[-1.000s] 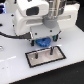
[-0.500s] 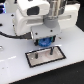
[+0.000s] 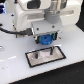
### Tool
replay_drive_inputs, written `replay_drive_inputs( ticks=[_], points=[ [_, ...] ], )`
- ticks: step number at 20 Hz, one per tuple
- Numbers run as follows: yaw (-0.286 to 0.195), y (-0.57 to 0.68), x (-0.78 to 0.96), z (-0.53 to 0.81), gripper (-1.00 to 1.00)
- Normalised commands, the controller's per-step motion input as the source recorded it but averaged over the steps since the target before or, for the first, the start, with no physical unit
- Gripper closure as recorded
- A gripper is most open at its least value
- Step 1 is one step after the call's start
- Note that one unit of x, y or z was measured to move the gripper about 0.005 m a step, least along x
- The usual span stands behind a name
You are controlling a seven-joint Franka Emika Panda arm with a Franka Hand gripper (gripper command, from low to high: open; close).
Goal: Insert the blue gear onto the right peg, followed by the red gear
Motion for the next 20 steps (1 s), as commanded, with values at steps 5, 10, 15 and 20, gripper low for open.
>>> replay_drive_inputs(
  ticks=[5,10,15,20],
  points=[
    [0.000,-0.05,0.44,0.42,1.00],
    [0.000,-0.08,0.61,0.36,1.00],
    [0.000,-0.04,0.58,0.20,1.00],
    [0.000,-0.03,0.51,0.07,1.00]
  ],
)
